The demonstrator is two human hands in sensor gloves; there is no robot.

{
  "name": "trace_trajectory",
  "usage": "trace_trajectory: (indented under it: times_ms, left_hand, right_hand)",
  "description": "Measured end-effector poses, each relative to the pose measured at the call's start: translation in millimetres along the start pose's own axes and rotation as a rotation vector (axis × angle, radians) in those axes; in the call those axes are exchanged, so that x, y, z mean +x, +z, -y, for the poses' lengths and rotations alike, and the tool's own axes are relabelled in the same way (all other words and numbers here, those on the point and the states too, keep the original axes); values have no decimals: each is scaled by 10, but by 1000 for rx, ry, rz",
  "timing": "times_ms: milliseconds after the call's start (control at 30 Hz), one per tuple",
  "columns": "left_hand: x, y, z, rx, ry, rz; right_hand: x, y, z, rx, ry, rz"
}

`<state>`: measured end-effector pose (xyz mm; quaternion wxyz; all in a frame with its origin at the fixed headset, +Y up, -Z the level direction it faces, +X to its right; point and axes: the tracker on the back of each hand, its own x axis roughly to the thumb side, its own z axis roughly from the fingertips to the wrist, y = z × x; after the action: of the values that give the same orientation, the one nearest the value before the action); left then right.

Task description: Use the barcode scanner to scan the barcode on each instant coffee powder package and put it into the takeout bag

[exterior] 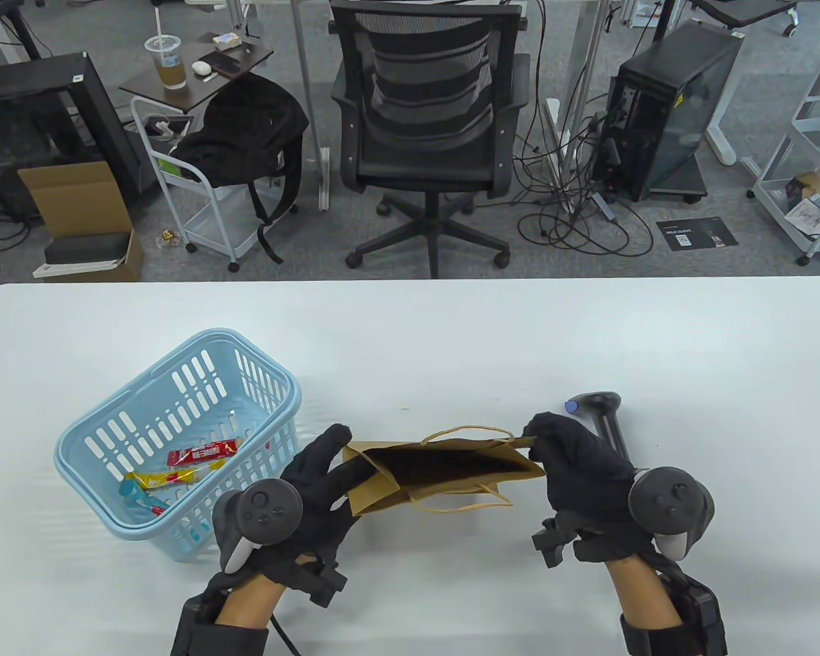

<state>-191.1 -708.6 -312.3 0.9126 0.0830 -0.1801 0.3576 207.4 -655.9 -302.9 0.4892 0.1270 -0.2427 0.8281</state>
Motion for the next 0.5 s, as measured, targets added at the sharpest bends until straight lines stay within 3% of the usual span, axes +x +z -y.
trace_trajectory:
  times_ms: [500]
  left_hand:
    - [-71, -19, -9, -19, 27, -56]
  right_hand:
    - [53, -6, 109, -33, -80, 0]
